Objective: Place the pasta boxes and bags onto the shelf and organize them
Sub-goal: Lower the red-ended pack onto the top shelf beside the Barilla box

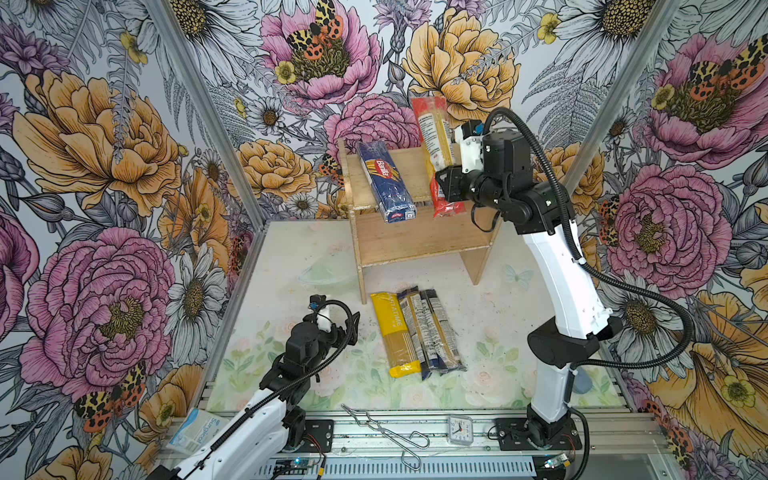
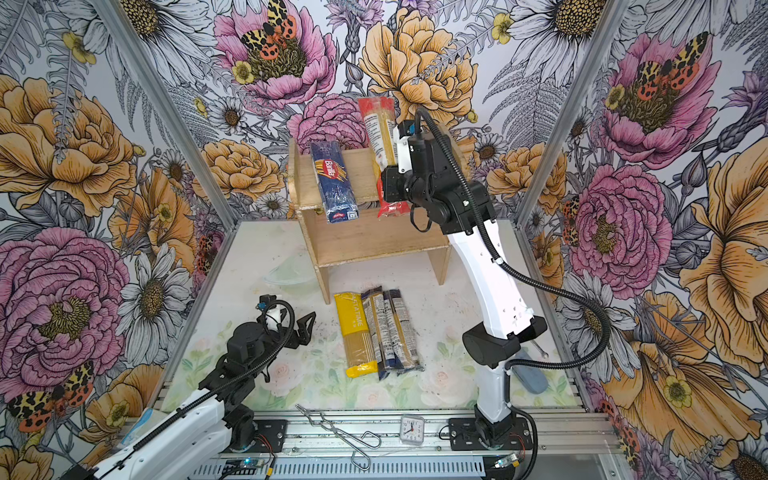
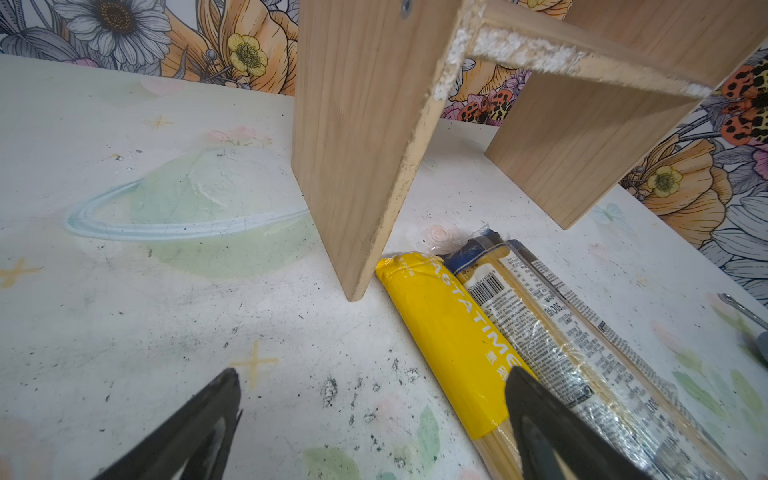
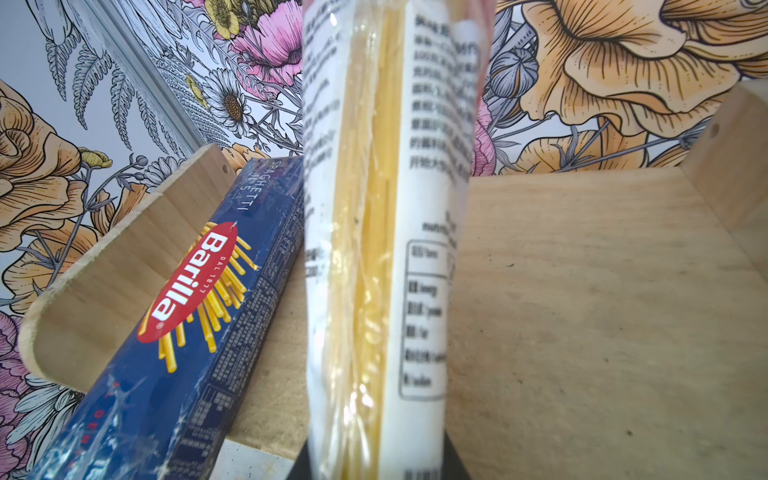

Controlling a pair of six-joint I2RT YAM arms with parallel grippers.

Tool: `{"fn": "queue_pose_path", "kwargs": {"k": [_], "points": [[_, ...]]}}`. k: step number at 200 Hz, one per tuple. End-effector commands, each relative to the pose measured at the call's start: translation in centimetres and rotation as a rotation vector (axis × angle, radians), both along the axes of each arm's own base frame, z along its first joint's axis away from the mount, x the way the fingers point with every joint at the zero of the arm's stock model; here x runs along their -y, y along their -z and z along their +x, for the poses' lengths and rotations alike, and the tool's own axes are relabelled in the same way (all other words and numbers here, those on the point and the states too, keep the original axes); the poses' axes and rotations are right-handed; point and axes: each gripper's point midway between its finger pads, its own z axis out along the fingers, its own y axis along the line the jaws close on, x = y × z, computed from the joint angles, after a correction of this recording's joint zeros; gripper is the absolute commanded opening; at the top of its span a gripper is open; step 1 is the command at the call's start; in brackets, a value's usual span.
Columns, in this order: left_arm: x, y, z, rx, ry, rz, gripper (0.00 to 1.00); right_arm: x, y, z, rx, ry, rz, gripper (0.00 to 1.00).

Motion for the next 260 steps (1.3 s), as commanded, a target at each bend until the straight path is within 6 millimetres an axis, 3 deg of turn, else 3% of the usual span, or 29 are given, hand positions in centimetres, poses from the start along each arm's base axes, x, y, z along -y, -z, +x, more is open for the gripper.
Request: {"fn": "queue_pose_path", "kwargs": {"k": [1,157,260], "points": [[-0.2,0.1,0.0,0.005,-0.002,-0.003,0.99,-0.3,-3.3,1.7,0.138,0.035,0.067,0.05],[-0.2,0.1,0.0,0.007,-0.005,-0.005,0.99,-0.7,0.0,3.5,0.076,0.046,0.013,0.19],[-0.2,0.0,-0.1,0.011,-0.004,-0.006,0.99,-0.7,1.5,3.9,0.042,0.055,-0.012,0.21]]}}
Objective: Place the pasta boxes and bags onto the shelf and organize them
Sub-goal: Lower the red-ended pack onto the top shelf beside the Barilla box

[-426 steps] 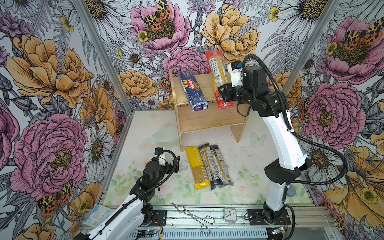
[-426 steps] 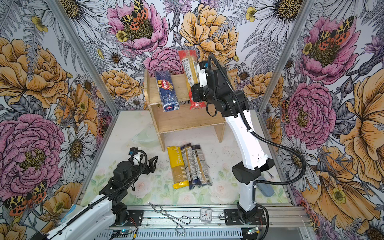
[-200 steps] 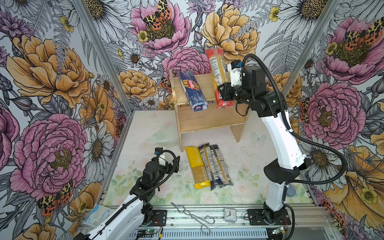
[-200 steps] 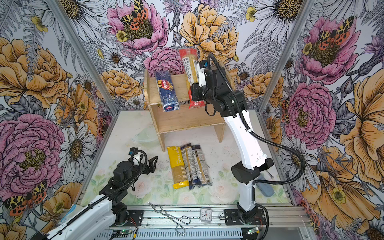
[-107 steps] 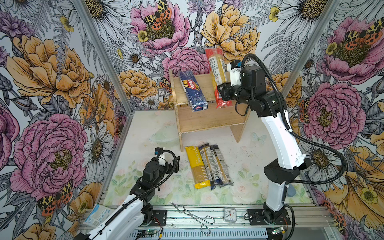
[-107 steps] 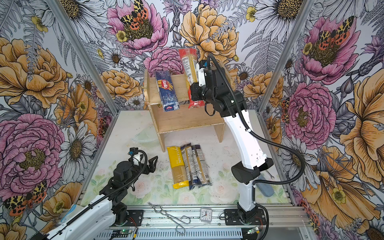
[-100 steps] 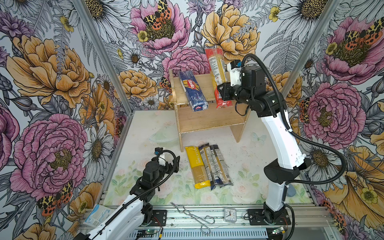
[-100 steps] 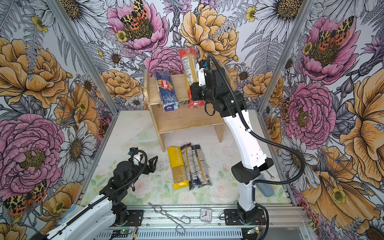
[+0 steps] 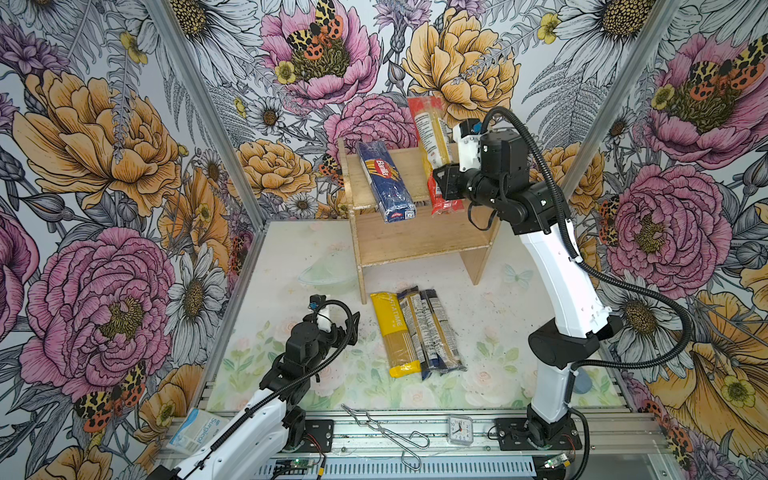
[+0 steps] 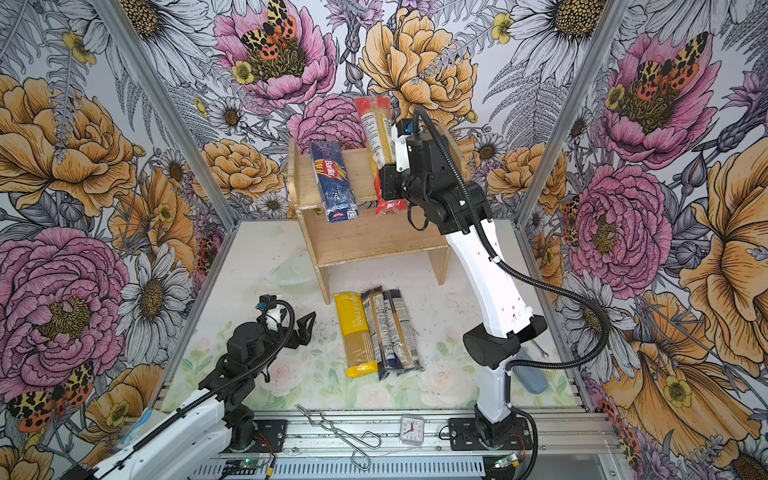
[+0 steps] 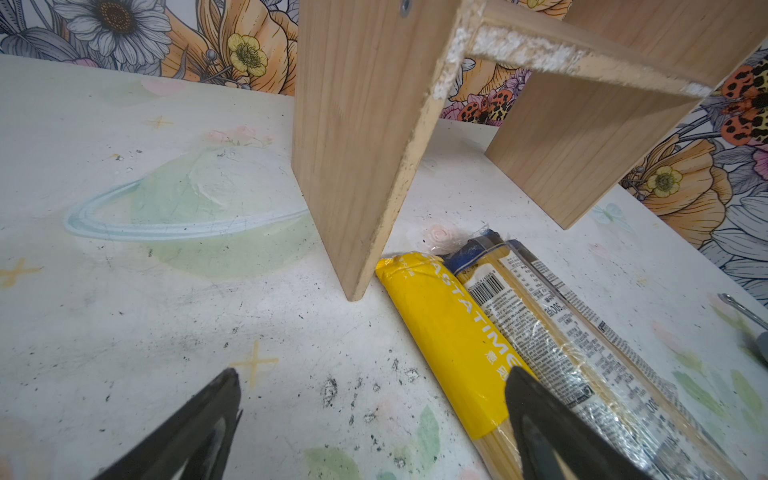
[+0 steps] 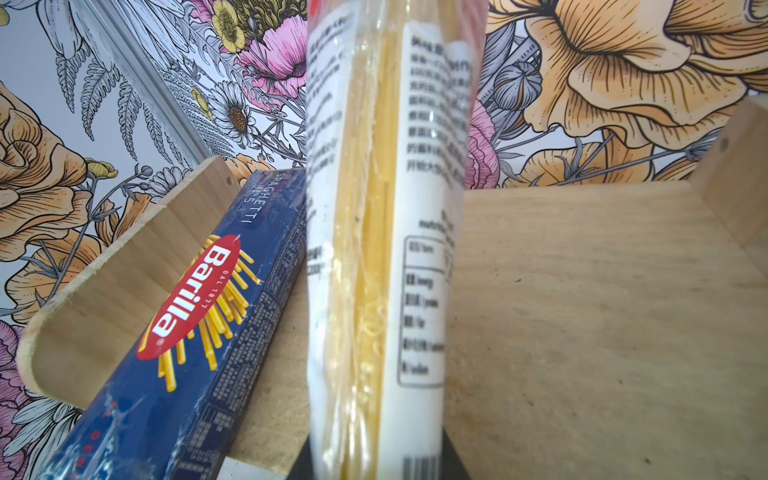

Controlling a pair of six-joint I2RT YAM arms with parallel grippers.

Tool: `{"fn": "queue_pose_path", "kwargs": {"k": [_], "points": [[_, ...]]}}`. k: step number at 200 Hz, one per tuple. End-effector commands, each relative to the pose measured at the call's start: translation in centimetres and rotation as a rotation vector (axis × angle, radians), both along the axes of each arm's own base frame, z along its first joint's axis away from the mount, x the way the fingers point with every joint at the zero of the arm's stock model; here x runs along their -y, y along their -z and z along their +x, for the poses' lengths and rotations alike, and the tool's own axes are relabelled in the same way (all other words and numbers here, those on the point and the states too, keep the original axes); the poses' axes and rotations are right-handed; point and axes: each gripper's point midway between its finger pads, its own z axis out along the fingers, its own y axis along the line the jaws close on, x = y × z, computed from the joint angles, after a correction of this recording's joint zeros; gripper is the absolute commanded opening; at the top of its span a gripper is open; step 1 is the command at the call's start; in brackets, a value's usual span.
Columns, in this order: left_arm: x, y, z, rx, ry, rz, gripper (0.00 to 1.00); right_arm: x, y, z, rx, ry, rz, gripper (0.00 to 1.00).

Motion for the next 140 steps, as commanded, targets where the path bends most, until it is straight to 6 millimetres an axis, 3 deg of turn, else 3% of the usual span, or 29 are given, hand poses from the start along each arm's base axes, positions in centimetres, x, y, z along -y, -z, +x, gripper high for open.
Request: {"fn": "queue_pose_path", "kwargs": {"k": [1,140], "points": [[-0.2,0.0,-0.1,0.011,-0.004,-0.006,0.99,-0.2,1.4,2.9,0.024,0.055,-0.020,0.21],[-0.3,-0.1,-0.2,0.016,-0.005,-0.008,0.99,0.1,4.4,3.7,-0.036,0.082,-0.078,0.23]]}}
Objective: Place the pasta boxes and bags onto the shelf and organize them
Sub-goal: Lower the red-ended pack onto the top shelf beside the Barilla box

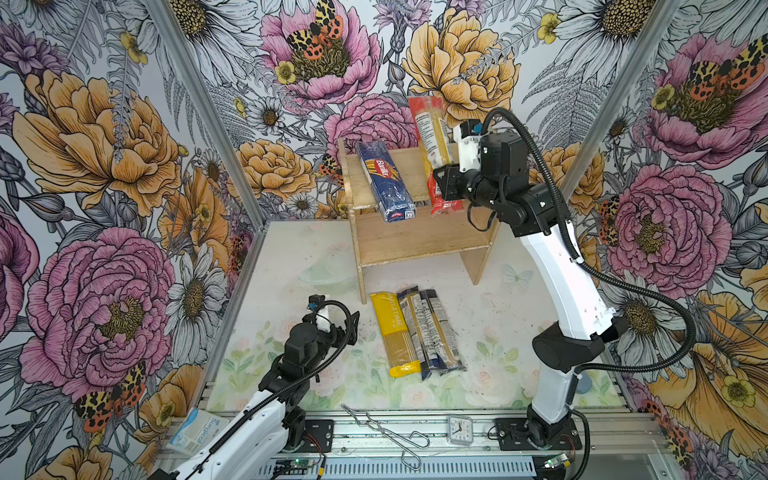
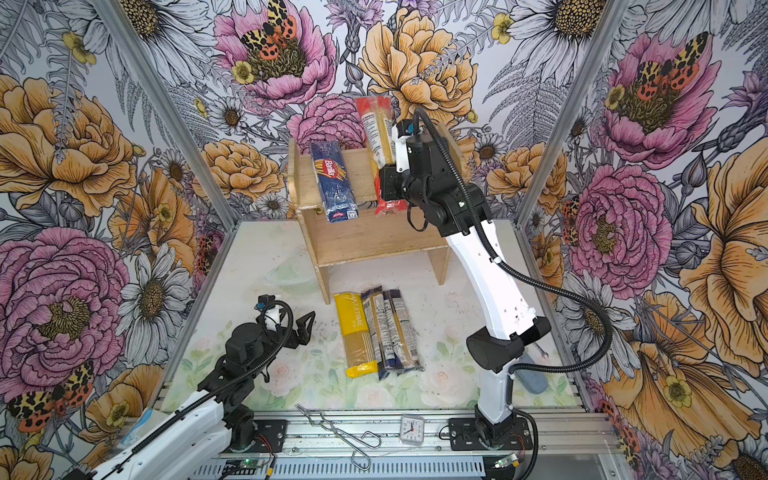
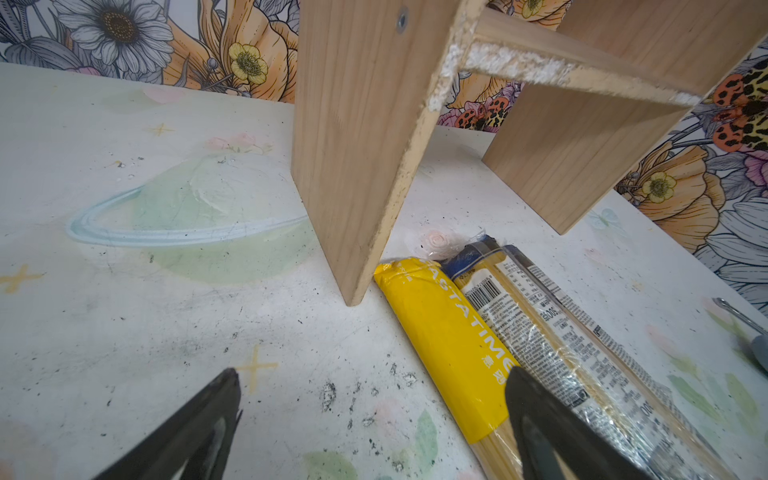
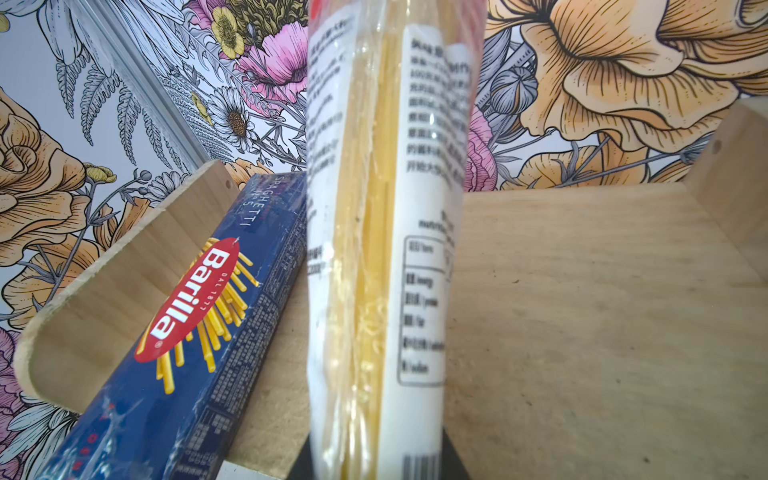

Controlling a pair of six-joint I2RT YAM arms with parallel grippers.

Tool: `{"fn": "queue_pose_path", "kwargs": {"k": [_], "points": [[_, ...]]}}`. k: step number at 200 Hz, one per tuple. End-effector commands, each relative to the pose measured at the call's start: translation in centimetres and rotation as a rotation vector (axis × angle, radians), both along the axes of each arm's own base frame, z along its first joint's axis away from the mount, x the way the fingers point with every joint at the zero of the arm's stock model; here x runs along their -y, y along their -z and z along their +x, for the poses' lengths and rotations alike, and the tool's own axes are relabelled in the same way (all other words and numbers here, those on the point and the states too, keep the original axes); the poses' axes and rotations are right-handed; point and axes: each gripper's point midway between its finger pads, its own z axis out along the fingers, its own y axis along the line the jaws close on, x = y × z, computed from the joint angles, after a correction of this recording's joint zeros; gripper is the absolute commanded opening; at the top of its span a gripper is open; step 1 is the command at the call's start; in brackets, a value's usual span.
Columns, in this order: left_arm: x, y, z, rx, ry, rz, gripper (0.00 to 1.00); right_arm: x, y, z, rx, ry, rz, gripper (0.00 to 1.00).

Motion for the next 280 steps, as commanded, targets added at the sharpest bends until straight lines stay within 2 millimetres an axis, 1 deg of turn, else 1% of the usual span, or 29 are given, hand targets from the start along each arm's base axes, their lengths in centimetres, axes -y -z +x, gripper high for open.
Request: {"fn": "queue_pose_path", "kwargs": {"k": [1,25,56,122,152,232,280], "points": [[-0.25,0.34,-0.10,0.000,-0.004,-0.001,0.99,0.03,4.35,3.54,-0.046,0.071,-0.082,0.23],[-0.28,0.41,-0.09,-0.001,-0.005,0.000,0.99,-0.03,4.34,3.47,-0.046,0.068,-0.082,0.26],[-0.26,0.40,-0.09,-0.001,-0.005,0.000,0.99,0.00,4.30,3.48,-0.043,0.066,-0.085,0.36],[-0.26,0.35,-0.15,0.001,-0.004,-0.002,0.99,-0.17,4.66,3.62,-0.050,0.061,-0.088,0.36],[-0.27,0.32,-0.16,0.002,-0.004,-0.002,0.99,-0.25,4.62,3.57,-0.051,0.056,-0.085,0.48],[-0.30,0.30,-0.24,0.005,-0.004,-0.005,0.99,-0.49,5.01,3.43,-0.061,0.047,-0.088,0.48],[-0.27,0.28,-0.25,0.005,-0.003,-0.005,0.99,-0.72,4.63,3.19,-0.052,0.030,-0.085,0.49]]}}
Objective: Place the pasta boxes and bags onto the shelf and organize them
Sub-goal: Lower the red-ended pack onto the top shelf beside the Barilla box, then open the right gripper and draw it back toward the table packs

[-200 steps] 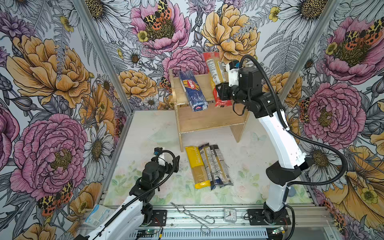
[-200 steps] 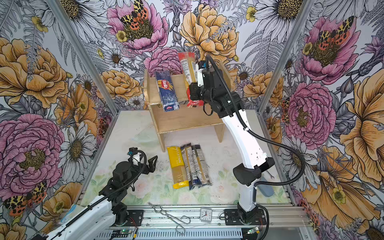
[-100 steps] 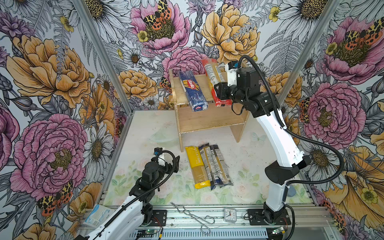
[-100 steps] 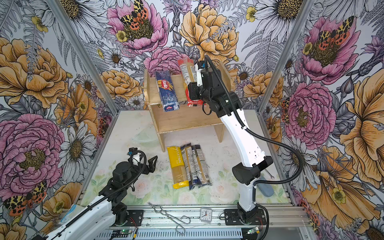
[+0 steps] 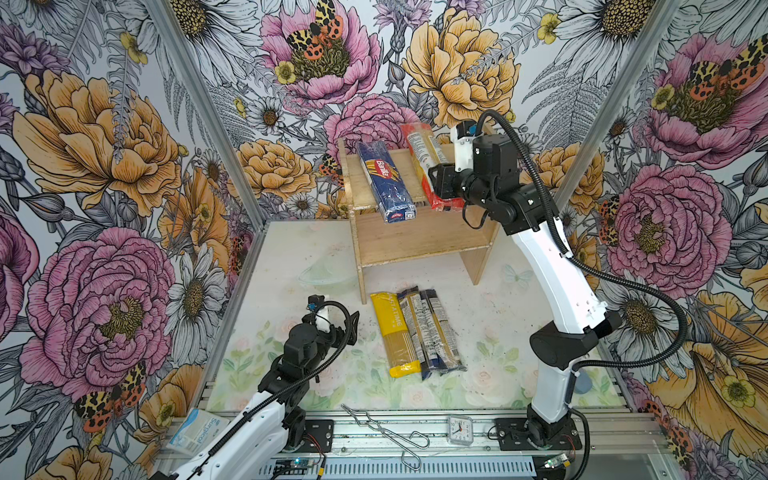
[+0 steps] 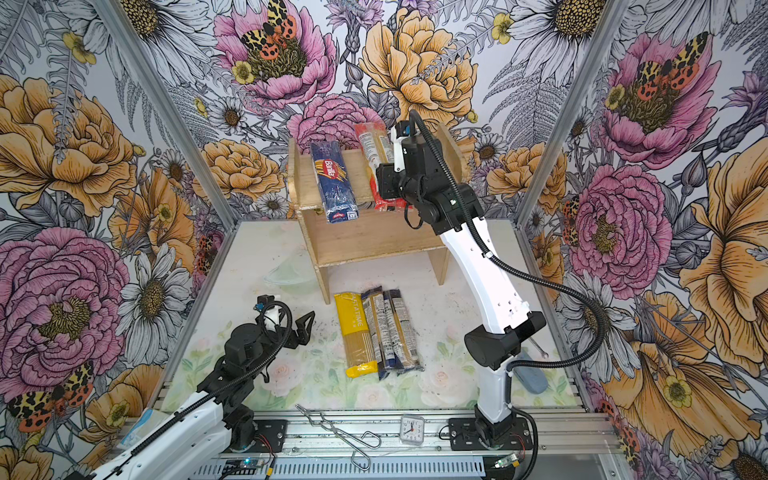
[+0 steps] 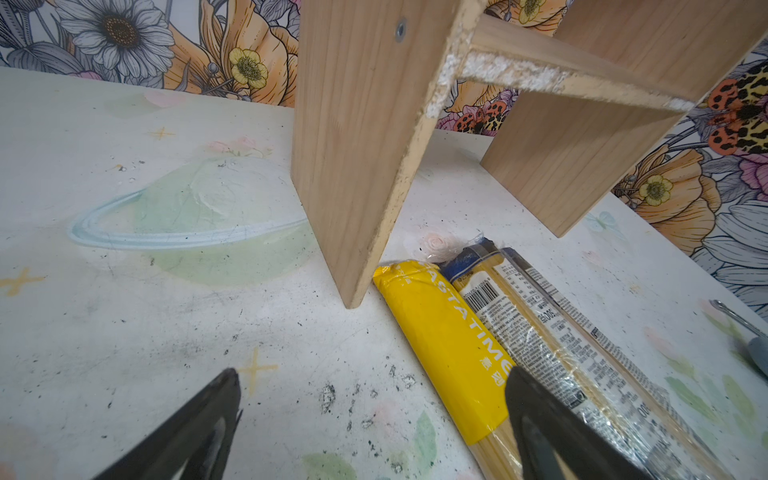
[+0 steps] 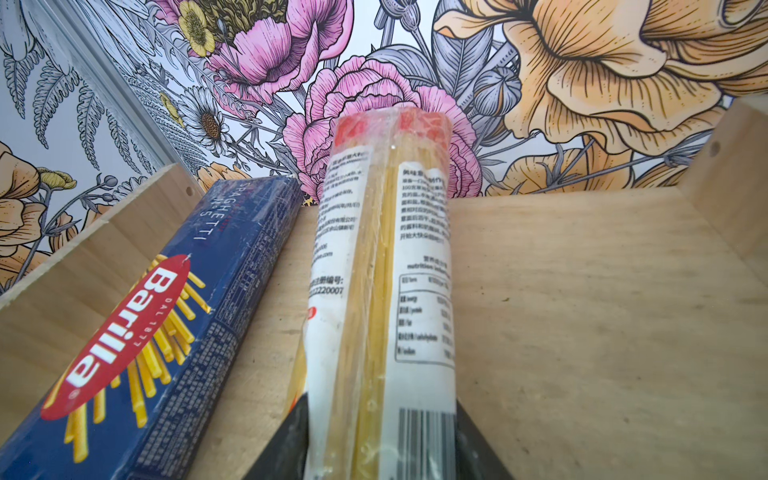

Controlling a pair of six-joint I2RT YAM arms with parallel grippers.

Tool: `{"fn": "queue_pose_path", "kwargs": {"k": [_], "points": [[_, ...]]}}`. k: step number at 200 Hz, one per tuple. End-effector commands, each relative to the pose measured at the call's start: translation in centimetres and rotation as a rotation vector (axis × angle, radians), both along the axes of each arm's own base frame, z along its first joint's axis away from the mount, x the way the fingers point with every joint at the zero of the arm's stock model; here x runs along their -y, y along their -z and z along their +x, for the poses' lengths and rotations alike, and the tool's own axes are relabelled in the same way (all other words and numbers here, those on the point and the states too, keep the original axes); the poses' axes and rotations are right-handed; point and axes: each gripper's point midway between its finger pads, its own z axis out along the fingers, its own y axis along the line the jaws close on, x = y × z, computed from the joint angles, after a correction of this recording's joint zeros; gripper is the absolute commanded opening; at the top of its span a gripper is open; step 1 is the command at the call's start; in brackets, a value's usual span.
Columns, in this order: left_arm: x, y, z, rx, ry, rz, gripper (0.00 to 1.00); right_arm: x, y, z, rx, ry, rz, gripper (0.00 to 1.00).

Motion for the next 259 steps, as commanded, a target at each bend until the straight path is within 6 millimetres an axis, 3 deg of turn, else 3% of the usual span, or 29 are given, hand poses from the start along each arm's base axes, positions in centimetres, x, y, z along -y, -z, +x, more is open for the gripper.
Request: {"fn": "queue_pose_path", "kwargs": {"k": [1,47,101,150,185,223,236,259], "points": [[-0.3,0.5,-0.1,-0.004,-0.004,-0.001,0.99,-0.6,3.7,1.4,-0.067,-0.006,-0.069,0.49],[-0.3,0.4,-0.1,-0.002,-0.004,-0.001,0.99,-0.8,3.5,1.2,-0.065,-0.019,-0.065,0.51],[-0.2,0.4,-0.1,0.000,-0.004,-0.002,0.99,-1.2,2.9,0.8,-0.056,-0.050,-0.052,0.65],[-0.1,0.5,-0.1,-0.001,0.004,0.000,0.99,-0.6,-1.3,-0.9,0.031,-0.080,-0.010,0.74],[-0.2,0.4,-0.1,0.000,0.001,-0.001,0.99,-0.1,-4.6,-4.5,0.094,-0.162,0.020,0.78],[-0.1,0.4,-0.2,0.001,0.004,-0.002,0.99,2.3,-8.3,-10.6,0.158,-0.193,0.060,0.80],[-0.2,0.5,-0.1,-0.001,0.002,-0.001,0.99,3.5,-8.9,-12.8,0.168,-0.190,0.075,0.80],[-0.1,0.4,-0.1,0.000,0.007,-0.001,0.99,5.0,-7.5,-16.0,0.124,-0.195,0.099,0.82]]}}
